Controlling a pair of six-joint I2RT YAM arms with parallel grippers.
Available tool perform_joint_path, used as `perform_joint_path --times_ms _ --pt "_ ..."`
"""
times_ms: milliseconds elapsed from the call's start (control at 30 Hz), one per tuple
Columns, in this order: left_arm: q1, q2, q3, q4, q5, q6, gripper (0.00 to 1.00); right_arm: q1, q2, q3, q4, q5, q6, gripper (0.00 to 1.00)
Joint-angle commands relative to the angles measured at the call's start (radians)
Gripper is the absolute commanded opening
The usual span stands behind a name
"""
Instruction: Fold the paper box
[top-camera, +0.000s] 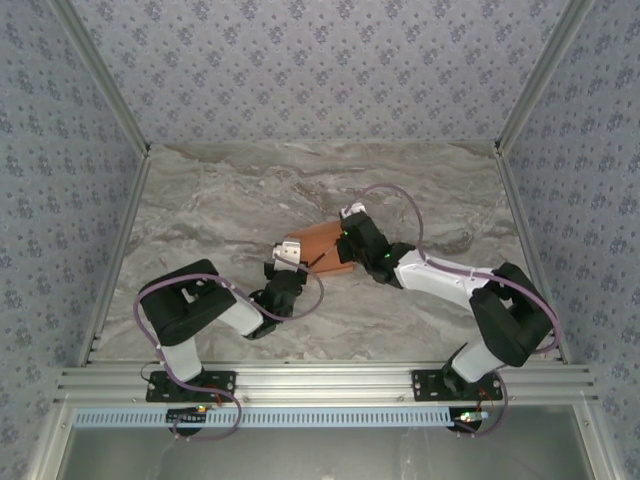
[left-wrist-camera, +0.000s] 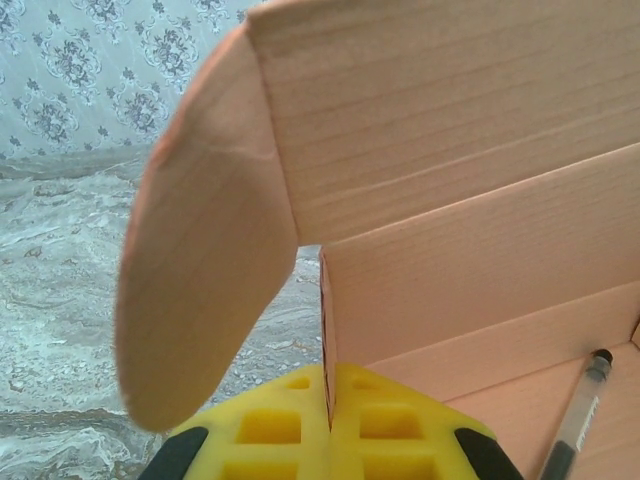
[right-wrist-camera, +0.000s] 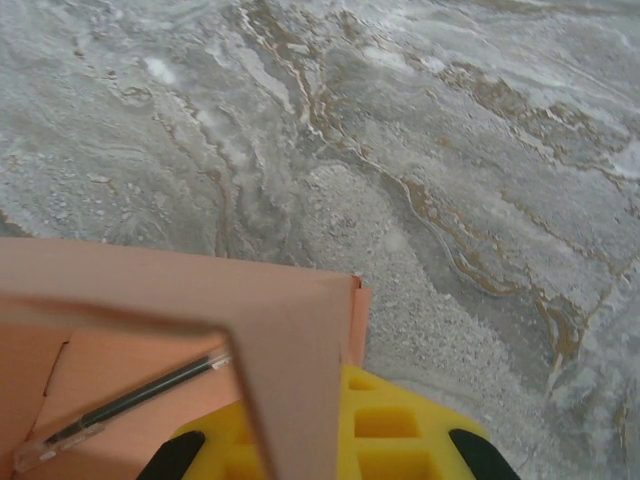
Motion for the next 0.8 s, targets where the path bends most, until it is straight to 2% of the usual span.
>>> perform_joint_path --times_ms 0,433,767 --pt "-0.009 -0.019 0.016 -0.068 0.053 -0.008 0.00 0.037 0.030 0.044 -0.055 0.040 0.110 0.06" --pt "-0.010 -0.035 0.029 -0.120 0.054 -0.041 0.00 0.053 0.042 0.060 -0.040 0.038 0.252 0.08" --pt "-0.010 -0.040 0.059 -0.165 0.045 -0.065 0.00 0.077 0.043 0.044 0.000 0.077 0.283 0.08"
